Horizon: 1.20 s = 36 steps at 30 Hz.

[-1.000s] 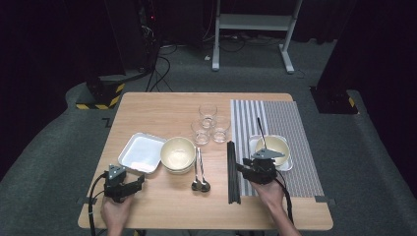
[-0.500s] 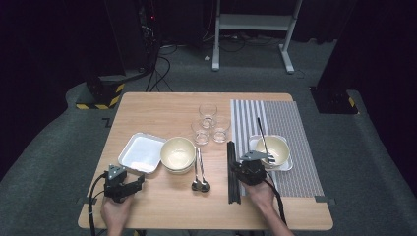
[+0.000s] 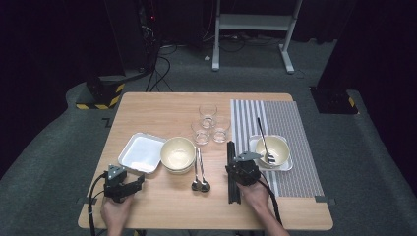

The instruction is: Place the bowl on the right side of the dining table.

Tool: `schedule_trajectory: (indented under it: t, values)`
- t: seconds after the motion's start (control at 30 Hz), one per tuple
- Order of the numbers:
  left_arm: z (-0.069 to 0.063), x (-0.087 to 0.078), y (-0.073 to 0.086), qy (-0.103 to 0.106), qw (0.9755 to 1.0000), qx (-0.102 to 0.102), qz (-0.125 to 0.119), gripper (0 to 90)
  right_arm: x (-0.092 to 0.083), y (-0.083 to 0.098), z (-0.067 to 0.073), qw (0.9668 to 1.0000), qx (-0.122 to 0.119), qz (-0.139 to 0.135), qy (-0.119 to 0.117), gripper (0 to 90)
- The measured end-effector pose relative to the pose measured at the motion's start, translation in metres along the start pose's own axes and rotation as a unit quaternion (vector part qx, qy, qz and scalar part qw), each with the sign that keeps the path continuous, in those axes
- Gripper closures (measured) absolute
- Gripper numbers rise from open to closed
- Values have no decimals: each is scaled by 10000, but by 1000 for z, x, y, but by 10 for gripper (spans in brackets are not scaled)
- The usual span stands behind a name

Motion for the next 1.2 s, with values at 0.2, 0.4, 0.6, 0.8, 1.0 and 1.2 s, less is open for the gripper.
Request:
schedule_trajectory:
  t: [0.2, 0.4, 0.6, 0.8, 1.0, 1.2]
  values:
    - [0, 0, 0, 6, 10000, -8, 1, 248, 4, -1, 1, 10000, 7, 41, 14, 761]
    - [0, 0, 0, 10, 10000, -14, -1, 247, 7, -2, 2, 10000, -2, 82, 24, 753]
    - [0, 0, 0, 13, 10000, -13, -3, 247, 9, -2, 3, 9999, -1, 135, 72, 752]
    - [0, 0, 0, 11, 10000, -13, -1, 247, 11, -2, 3, 9998, 20, 182, 95, 750]
    - [0, 0, 0, 12, 10000, -13, -4, 247, 13, -2, 4, 9997, 35, 209, 94, 749]
    - [0, 0, 0, 12, 10000, -11, -3, 247, 12, -2, 4, 9997, 19, 201, 128, 748]
Point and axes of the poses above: each handheld gripper's, and its own axes: x roughly forward along the jaws, y roughly out of its underside, z roughly to its left, the point moved 3 cm from there along x, roughly forward along the jaws, and after that the axes turned 9 degrees about z, right-handed, at the moved point
